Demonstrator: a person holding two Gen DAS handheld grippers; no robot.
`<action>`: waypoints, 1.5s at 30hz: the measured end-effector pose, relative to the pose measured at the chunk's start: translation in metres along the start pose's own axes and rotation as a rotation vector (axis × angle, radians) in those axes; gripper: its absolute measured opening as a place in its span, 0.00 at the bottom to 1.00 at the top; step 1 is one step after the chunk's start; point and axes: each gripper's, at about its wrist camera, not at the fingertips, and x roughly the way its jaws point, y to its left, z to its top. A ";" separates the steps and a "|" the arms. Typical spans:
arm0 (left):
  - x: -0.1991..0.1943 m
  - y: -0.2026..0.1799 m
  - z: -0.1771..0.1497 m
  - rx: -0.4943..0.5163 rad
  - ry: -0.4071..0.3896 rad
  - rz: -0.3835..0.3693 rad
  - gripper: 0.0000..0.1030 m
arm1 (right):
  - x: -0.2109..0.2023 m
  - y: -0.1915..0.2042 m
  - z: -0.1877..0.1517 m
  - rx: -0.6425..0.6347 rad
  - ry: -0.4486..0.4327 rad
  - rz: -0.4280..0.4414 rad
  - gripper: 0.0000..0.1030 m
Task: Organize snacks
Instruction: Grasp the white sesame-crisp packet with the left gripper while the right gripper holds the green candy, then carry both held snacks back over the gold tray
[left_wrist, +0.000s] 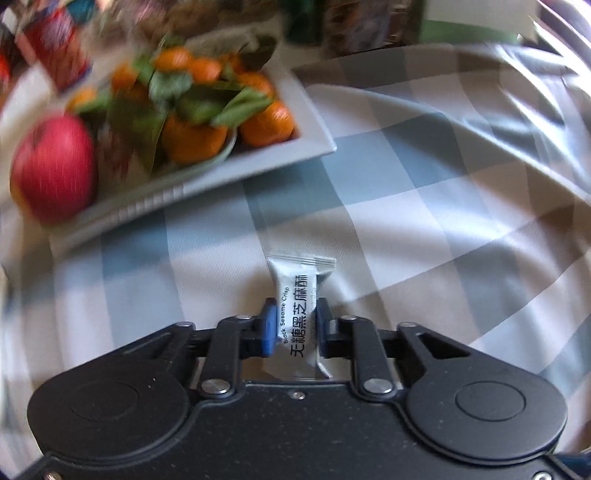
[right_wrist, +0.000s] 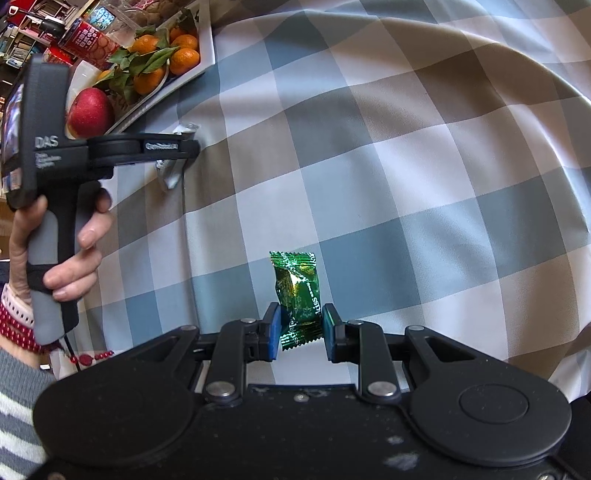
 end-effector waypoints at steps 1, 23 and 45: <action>-0.001 0.004 -0.001 -0.049 0.017 -0.012 0.27 | 0.000 0.000 0.000 0.001 0.000 -0.001 0.24; -0.083 -0.042 -0.123 -0.196 0.200 0.051 0.27 | 0.014 -0.006 0.004 0.049 0.025 -0.035 0.24; -0.137 -0.068 -0.260 -0.279 0.193 0.084 0.27 | 0.026 -0.018 -0.004 0.038 -0.012 -0.133 0.24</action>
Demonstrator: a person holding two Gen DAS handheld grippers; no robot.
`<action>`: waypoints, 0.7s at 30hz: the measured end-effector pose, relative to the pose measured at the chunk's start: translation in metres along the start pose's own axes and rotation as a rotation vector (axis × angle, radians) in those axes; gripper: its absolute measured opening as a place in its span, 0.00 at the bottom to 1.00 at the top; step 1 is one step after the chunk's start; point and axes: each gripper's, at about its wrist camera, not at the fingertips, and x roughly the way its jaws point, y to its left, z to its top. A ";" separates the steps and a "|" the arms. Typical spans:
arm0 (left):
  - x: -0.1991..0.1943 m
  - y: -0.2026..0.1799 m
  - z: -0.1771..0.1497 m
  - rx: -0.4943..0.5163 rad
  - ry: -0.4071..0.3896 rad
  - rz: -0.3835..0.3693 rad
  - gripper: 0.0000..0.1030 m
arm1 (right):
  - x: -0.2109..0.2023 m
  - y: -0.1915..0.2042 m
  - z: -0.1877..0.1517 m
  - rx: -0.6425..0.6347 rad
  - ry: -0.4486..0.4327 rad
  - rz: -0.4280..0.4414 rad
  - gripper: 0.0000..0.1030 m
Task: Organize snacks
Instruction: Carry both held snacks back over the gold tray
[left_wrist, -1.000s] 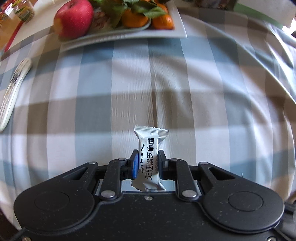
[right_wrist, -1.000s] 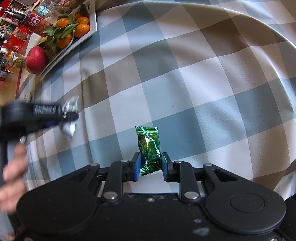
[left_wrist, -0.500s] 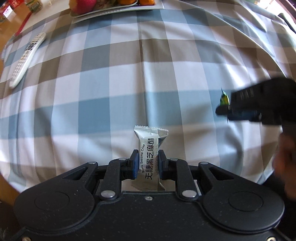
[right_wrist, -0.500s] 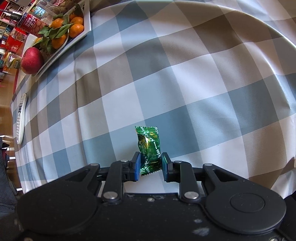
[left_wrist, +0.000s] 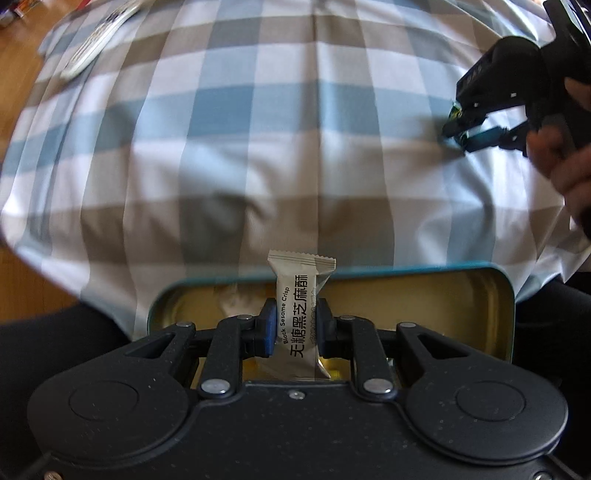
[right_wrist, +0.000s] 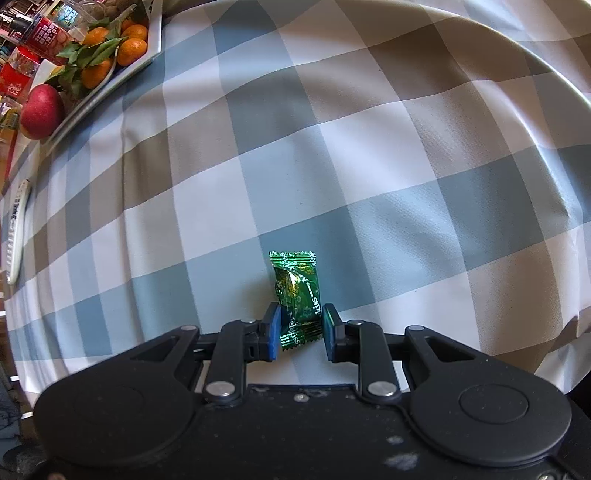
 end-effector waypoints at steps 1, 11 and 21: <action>-0.001 0.001 -0.005 -0.009 0.001 -0.003 0.27 | -0.001 -0.001 -0.001 -0.001 -0.008 -0.003 0.24; -0.005 0.007 -0.039 -0.079 -0.022 -0.007 0.27 | -0.034 -0.014 -0.015 -0.014 -0.172 0.089 0.22; -0.005 0.006 -0.056 -0.104 -0.036 -0.022 0.27 | -0.092 -0.034 -0.094 -0.026 -0.303 0.268 0.22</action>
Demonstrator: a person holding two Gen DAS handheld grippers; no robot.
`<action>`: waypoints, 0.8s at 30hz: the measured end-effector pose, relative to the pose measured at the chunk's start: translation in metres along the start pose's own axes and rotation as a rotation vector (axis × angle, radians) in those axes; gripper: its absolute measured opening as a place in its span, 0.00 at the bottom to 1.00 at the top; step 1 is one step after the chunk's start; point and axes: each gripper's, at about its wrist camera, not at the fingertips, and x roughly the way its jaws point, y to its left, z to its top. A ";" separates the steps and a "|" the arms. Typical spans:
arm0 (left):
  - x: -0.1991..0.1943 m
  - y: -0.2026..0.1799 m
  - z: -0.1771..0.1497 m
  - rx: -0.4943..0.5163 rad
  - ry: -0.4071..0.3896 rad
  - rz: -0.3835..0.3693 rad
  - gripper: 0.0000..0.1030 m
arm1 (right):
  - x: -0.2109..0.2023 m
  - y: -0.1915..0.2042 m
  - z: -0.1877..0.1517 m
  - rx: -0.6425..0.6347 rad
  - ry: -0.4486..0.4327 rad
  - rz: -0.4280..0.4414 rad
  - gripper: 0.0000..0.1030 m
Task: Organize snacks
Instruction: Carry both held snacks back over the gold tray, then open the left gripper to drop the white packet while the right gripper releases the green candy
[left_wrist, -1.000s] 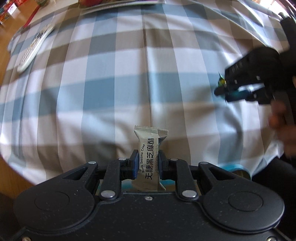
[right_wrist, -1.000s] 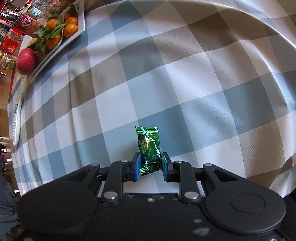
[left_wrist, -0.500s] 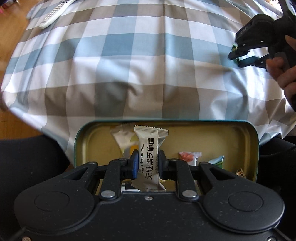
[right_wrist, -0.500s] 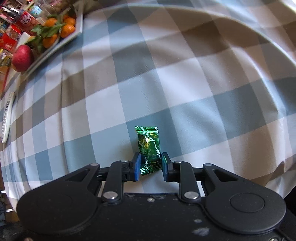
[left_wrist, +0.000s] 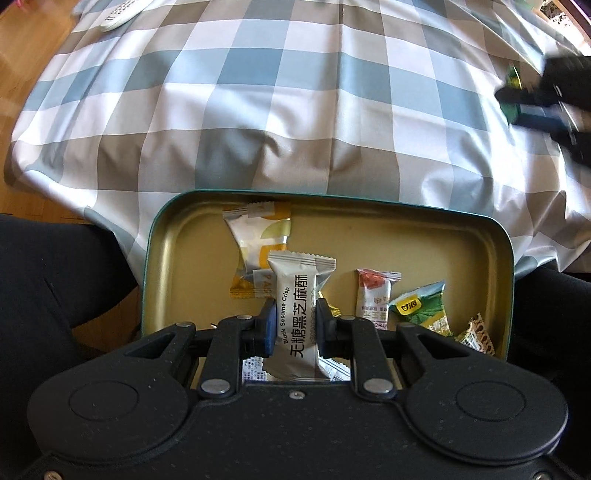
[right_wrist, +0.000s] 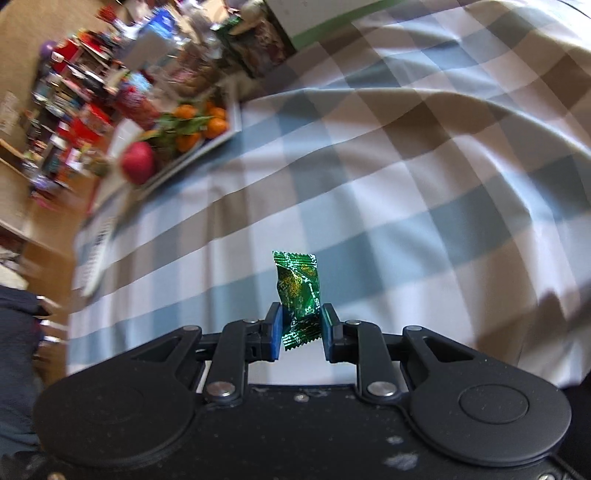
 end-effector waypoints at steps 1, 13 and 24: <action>0.000 -0.001 -0.001 0.001 -0.003 -0.002 0.27 | -0.006 -0.001 -0.011 0.002 0.000 0.012 0.22; -0.006 -0.020 -0.003 0.037 -0.053 0.014 0.27 | -0.040 -0.024 -0.124 0.087 0.054 0.004 0.22; 0.002 -0.023 0.003 0.055 -0.047 0.030 0.31 | -0.051 -0.008 -0.147 0.014 0.049 -0.074 0.23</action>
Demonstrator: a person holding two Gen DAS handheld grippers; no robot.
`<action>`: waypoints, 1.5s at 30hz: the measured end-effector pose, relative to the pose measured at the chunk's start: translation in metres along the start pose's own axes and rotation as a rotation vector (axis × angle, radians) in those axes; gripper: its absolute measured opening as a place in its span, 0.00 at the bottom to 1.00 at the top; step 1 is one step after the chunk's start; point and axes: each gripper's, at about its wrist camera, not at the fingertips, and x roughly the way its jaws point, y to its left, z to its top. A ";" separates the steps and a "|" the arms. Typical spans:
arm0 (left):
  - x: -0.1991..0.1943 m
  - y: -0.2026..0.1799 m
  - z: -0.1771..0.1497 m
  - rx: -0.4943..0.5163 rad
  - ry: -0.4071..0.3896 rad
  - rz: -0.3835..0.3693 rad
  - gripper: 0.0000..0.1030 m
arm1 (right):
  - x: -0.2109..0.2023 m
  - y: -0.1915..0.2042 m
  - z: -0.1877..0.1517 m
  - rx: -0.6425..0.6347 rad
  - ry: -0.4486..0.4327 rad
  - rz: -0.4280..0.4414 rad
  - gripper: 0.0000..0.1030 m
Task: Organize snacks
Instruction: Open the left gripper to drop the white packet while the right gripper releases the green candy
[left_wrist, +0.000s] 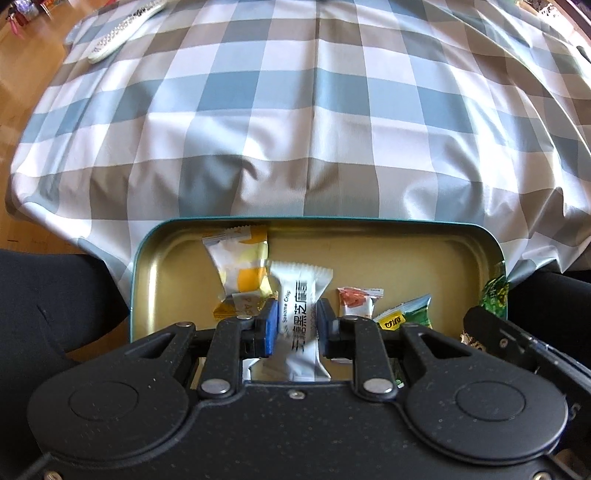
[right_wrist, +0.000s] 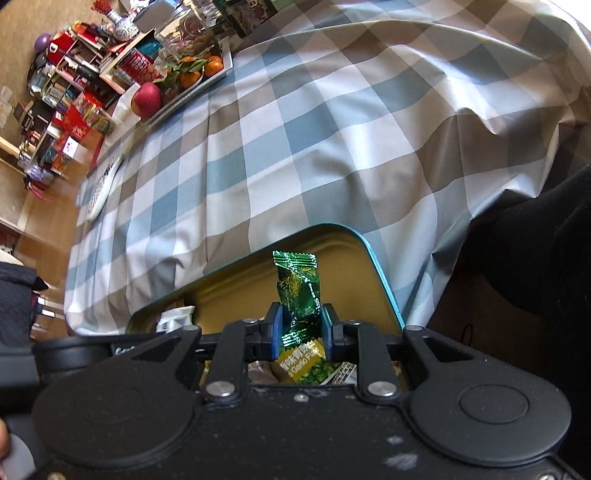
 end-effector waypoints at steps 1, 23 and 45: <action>0.001 0.001 0.000 -0.002 0.007 -0.007 0.31 | 0.000 0.001 0.000 -0.004 0.004 -0.004 0.23; -0.011 0.033 -0.018 -0.011 -0.031 0.003 0.33 | -0.004 0.028 -0.008 -0.130 -0.013 -0.113 0.30; -0.010 0.046 -0.098 -0.019 -0.127 0.037 0.34 | -0.016 0.005 -0.085 -0.223 -0.027 -0.176 0.42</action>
